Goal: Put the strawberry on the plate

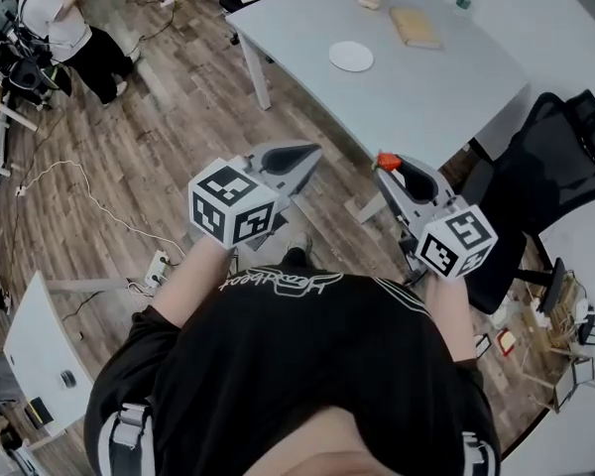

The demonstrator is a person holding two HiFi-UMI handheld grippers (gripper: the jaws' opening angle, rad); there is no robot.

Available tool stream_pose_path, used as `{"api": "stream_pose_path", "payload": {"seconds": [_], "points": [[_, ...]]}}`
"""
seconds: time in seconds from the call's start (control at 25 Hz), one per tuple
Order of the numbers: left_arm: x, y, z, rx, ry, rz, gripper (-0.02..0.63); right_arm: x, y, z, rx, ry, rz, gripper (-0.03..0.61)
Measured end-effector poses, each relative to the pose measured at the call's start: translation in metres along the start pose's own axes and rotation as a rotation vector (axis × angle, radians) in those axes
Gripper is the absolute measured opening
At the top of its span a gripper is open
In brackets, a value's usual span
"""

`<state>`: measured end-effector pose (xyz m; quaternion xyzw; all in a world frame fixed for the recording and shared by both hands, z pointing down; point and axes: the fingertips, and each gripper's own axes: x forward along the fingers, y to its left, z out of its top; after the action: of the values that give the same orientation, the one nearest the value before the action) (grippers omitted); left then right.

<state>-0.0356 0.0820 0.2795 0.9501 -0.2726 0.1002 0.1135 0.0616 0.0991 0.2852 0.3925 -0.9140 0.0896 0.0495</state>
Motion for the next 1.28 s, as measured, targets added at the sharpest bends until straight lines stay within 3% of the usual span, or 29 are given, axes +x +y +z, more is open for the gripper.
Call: {"api": "stream_pose_path", "payload": {"seconds": [0.48, 0.92, 1.28], "points": [[0.067, 0.143, 0.025, 0.004, 0.060, -0.100, 0.008, 0.119, -0.092, 0.020, 0.043, 0.018, -0.123, 0.126], [0.108, 0.192, 0.028, -0.007, 0.080, -0.118, 0.007, 0.153, -0.143, 0.019, 0.063, 0.011, -0.159, 0.126], [0.174, 0.239, 0.039, -0.039, 0.126, -0.093, 0.008, 0.187, -0.222, 0.022, 0.119, 0.029, -0.137, 0.126]]}}
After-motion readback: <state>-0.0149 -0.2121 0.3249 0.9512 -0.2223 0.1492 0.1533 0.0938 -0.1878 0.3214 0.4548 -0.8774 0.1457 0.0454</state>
